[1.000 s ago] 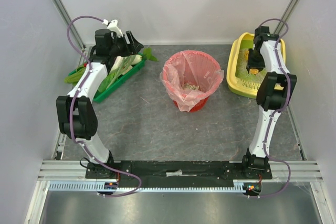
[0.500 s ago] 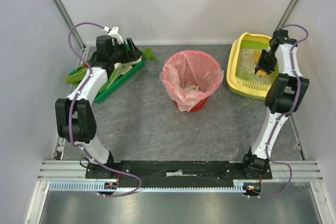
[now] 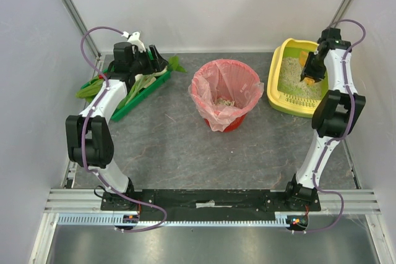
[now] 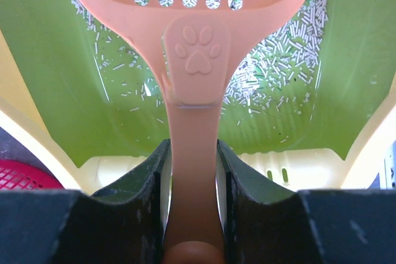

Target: Clean the litter box

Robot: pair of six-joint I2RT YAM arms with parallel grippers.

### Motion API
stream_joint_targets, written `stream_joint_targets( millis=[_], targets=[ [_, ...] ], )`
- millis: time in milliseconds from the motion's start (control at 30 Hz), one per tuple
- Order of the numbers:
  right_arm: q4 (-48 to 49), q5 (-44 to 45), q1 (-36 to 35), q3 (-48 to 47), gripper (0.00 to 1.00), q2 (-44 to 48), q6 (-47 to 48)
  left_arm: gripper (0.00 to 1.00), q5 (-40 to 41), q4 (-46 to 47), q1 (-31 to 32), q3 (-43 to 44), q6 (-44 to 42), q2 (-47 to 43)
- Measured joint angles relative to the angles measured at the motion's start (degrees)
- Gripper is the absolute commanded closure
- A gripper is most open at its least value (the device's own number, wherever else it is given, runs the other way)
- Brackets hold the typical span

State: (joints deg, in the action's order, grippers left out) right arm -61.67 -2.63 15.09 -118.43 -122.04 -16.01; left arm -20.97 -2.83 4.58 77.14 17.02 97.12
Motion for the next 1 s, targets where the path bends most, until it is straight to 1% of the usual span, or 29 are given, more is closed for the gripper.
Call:
stream_joint_targets(
  millis=[200,333,500,700,867,1000],
  targets=[
    [1.42,5.6,-5.14,-2.62,1.0,-3.58,1.25,0.22,0.09,-0.02,-0.63,0.02,-0.17,0.52],
    [1.86,8.83,-7.85,-2.69,1.0,-6.38,1.27,0.22,1.03,-0.02,-0.98,0.02,-0.63,0.55],
    [1.9,12.26,-7.13,-2.58,1.0,-7.48,1.51,0.22,1.7,-0.02,-1.07,0.02,-0.79,0.55],
    [4.17,15.78,-5.95,-1.09,1.0,-7.98,2.34,0.22,1.97,-0.04,-1.07,0.02,-0.76,0.55],
    [6.03,16.72,-5.88,-1.18,1.0,-11.06,2.51,0.22,2.51,-0.11,-1.07,0.04,-0.79,0.52],
    [7.65,16.41,-5.88,-1.29,0.97,-13.73,3.37,0.22,3.06,-0.46,-1.07,0.04,-0.83,0.37]
  ],
)
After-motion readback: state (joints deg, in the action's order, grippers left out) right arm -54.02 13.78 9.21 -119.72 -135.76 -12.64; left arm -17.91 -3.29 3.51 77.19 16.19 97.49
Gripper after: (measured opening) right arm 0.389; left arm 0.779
